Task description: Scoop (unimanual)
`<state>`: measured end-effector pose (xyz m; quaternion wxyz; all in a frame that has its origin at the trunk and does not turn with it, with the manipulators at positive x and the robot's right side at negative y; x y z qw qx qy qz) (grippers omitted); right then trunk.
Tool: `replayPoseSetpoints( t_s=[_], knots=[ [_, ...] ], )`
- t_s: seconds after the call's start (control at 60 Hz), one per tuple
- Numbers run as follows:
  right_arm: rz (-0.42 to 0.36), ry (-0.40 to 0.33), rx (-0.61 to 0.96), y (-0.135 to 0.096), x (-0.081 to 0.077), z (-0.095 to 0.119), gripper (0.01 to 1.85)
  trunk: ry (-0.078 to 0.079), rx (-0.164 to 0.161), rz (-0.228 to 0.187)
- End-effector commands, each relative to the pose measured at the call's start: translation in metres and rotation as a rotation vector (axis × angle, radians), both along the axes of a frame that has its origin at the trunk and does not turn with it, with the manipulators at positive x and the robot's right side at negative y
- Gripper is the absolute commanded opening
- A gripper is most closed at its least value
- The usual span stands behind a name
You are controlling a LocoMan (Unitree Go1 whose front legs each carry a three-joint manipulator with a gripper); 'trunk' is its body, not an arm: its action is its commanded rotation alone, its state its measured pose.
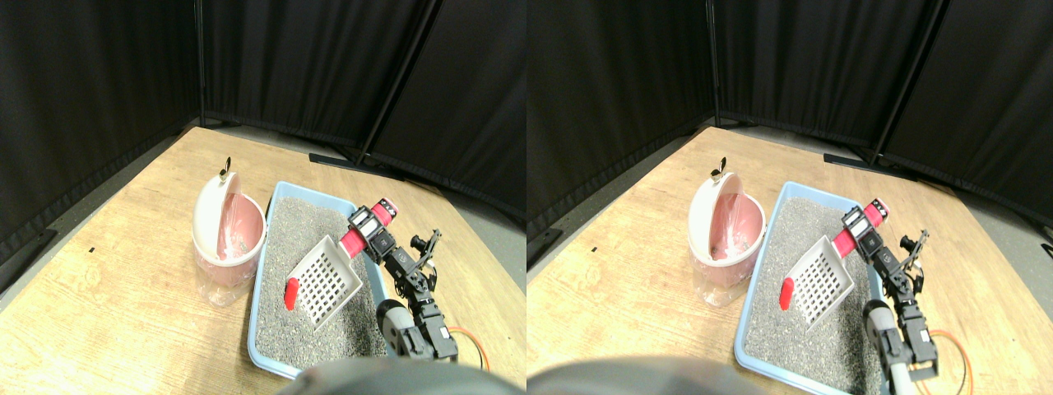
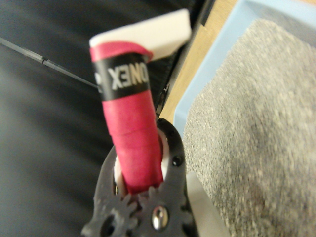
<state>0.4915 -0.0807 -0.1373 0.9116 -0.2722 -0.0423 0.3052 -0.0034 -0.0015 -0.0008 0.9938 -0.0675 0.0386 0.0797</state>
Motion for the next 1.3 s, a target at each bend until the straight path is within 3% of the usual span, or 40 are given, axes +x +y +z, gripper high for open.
replayPoseSetpoints(
  t_s=[0.017, 0.233, 0.267, 0.433, 0.533, 0.6, 0.667, 1.017, 1.1, 1.3],
  knots=[
    [0.177, 0.071, 0.07, 0.022, -0.01, -0.05, 0.05, 0.032, -0.006, 0.028],
    [0.105, 0.11, 0.127, 0.017, -0.005, -0.044, 0.05, 0.039, -0.006, 0.022],
    [0.062, 0.119, 0.178, 0.014, -0.002, -0.041, 0.05, 0.039, -0.006, 0.022],
    [0.003, 0.073, 0.258, -0.003, 0.011, -0.023, 0.05, 0.043, -0.004, 0.01],
    [-0.075, 0.097, 0.399, -0.021, 0.018, -0.006, 0.05, 0.043, -0.002, 0.001],
    [-0.072, 0.082, 0.465, -0.029, 0.022, -0.002, 0.05, 0.041, -0.002, -0.001],
    [-0.16, 0.136, 0.561, -0.037, 0.024, 0.003, 0.05, 0.041, -0.001, -0.005],
    [-0.169, 0.108, 0.702, -0.063, 0.029, 0.018, 0.05, 0.035, 0.002, -0.025],
    [-0.241, 0.126, 0.805, -0.068, 0.029, 0.022, 0.05, 0.031, 0.005, -0.027],
    [-0.304, 0.191, 1.002, -0.075, 0.033, 0.025, 0.05, 0.027, 0.008, -0.027]
  ],
)
